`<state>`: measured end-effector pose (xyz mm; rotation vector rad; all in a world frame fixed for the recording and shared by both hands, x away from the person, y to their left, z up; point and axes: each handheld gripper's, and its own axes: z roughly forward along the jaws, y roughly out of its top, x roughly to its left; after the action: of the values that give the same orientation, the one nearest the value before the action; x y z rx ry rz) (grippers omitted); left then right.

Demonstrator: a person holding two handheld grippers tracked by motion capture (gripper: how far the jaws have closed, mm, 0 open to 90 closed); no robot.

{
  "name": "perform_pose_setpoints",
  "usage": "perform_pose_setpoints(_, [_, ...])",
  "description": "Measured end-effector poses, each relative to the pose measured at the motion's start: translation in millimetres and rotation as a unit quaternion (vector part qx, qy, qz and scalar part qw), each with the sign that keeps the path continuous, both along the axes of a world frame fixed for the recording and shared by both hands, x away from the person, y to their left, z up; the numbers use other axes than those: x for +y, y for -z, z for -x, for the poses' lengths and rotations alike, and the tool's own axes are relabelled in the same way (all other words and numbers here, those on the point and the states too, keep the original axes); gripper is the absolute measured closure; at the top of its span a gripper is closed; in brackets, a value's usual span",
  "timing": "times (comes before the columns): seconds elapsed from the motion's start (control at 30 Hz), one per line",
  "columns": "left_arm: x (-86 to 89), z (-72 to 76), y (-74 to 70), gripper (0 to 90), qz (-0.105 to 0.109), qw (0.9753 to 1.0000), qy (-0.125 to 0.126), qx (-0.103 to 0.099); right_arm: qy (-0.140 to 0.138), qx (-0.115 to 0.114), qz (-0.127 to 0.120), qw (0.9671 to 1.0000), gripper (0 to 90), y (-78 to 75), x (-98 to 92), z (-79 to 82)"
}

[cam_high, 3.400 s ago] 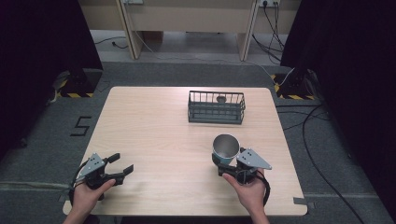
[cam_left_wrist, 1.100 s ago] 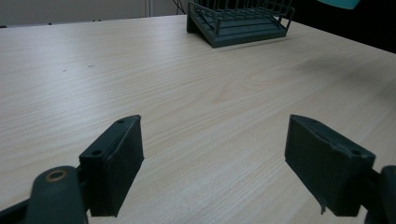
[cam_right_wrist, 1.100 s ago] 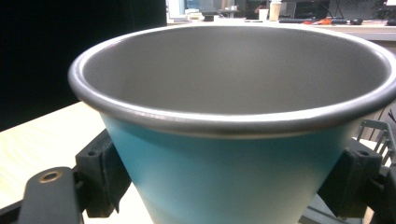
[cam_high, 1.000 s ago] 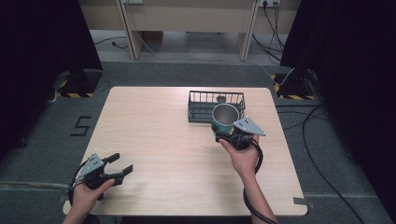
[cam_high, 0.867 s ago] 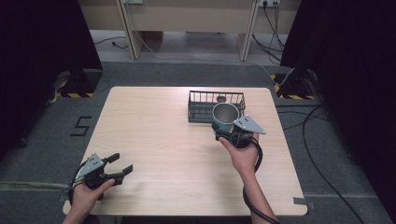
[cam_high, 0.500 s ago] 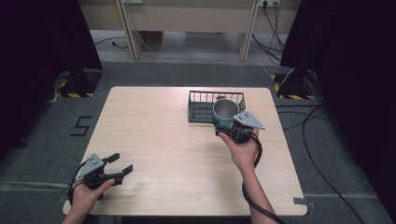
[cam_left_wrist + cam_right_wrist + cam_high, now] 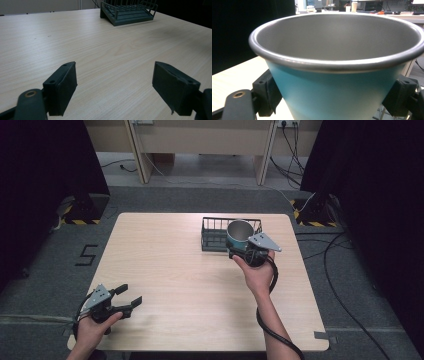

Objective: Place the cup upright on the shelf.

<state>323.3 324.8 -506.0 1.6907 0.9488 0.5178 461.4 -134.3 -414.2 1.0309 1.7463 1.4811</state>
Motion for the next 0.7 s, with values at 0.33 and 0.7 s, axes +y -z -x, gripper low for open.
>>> perform_pose_setpoints(0.33, [0.1, 0.3, -0.2, 19.3, -0.001, 1.0000, 0.001, -0.001, 0.009, 0.003, -0.002, 1.0000, 18.3, -5.1, 1.2, -17.4])
perform_pose_setpoints(0.7, [-0.1, 0.3, -0.1, 19.4, 0.000, 1.0000, 0.001, -0.002, 0.016, 0.008, -0.005, 0.9998, 18.3, -9.9, 1.6, -32.4])
